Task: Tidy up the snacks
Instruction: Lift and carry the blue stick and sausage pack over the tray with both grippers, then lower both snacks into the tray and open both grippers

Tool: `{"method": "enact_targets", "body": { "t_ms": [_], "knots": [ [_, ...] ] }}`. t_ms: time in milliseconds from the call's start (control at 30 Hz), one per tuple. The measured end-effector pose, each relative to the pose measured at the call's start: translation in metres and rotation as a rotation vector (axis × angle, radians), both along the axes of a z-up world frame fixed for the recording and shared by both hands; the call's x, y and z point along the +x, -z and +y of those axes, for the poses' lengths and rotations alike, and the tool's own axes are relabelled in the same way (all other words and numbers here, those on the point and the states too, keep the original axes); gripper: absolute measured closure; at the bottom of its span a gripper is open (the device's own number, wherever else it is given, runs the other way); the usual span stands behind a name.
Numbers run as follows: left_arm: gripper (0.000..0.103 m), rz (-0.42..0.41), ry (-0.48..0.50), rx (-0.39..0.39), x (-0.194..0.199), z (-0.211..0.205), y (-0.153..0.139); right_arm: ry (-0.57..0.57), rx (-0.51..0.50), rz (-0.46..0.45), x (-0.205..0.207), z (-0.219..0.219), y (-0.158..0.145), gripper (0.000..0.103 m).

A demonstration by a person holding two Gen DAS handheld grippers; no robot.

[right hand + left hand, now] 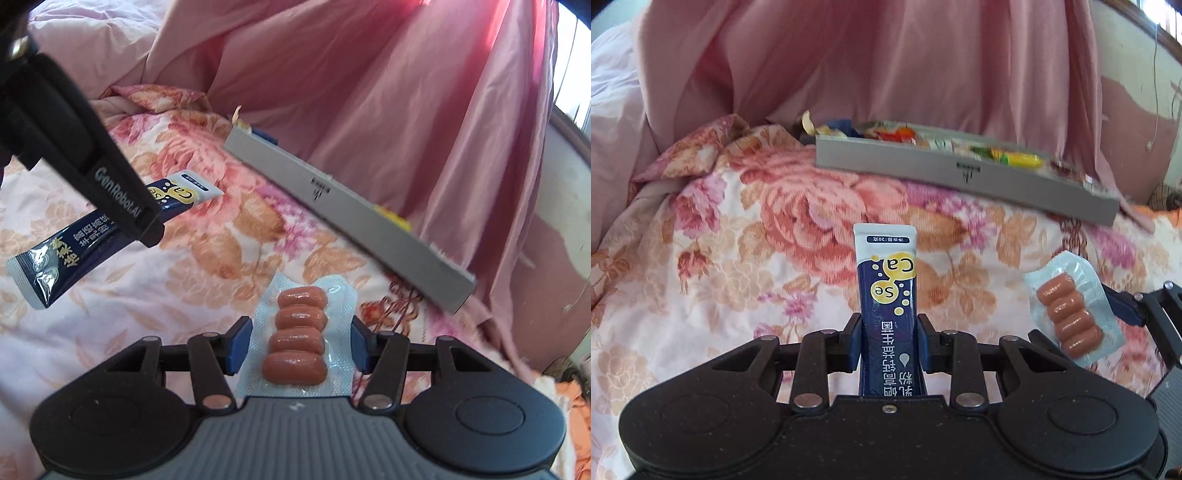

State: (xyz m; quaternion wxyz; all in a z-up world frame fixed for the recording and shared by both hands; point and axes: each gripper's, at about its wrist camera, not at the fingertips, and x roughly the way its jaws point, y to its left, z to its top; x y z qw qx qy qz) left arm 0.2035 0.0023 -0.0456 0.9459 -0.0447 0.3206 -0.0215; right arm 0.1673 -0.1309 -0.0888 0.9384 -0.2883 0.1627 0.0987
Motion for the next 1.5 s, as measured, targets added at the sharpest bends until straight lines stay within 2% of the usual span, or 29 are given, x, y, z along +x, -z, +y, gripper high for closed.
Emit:
{"method": "enact_targets", "body": {
  "t_ms": [300, 500, 700, 1033, 1200, 1500],
  "knots": [
    [0.072, -0.113, -0.060, -0.065, 0.036, 0.006, -0.051, -0.011, -0.023, -0.246, 0.006, -0.006, -0.033, 0.043],
    [0.071, -0.190, -0.061, -0.058, 0.076, -0.004, -0.090, -0.007, -0.014, -0.365, 0.039, -0.011, -0.053, 0.042],
    [0.071, -0.212, -0.075, -0.078, 0.114, -0.016, -0.107, 0.022, 0.007, -0.453, 0.077, -0.021, -0.067, 0.041],
    [0.071, -0.226, -0.074, -0.071, 0.161, -0.038, -0.109, 0.087, 0.052, -0.475, 0.121, -0.040, -0.073, 0.041],
    [0.071, -0.209, -0.075, -0.073, 0.176, -0.047, -0.104, 0.097, 0.074, -0.440, 0.129, -0.044, -0.069, 0.040],
    [0.071, -0.162, -0.097, -0.083, 0.194, -0.050, -0.086, 0.098, 0.090, -0.322, 0.146, -0.044, -0.061, 0.039]
  ]
}}
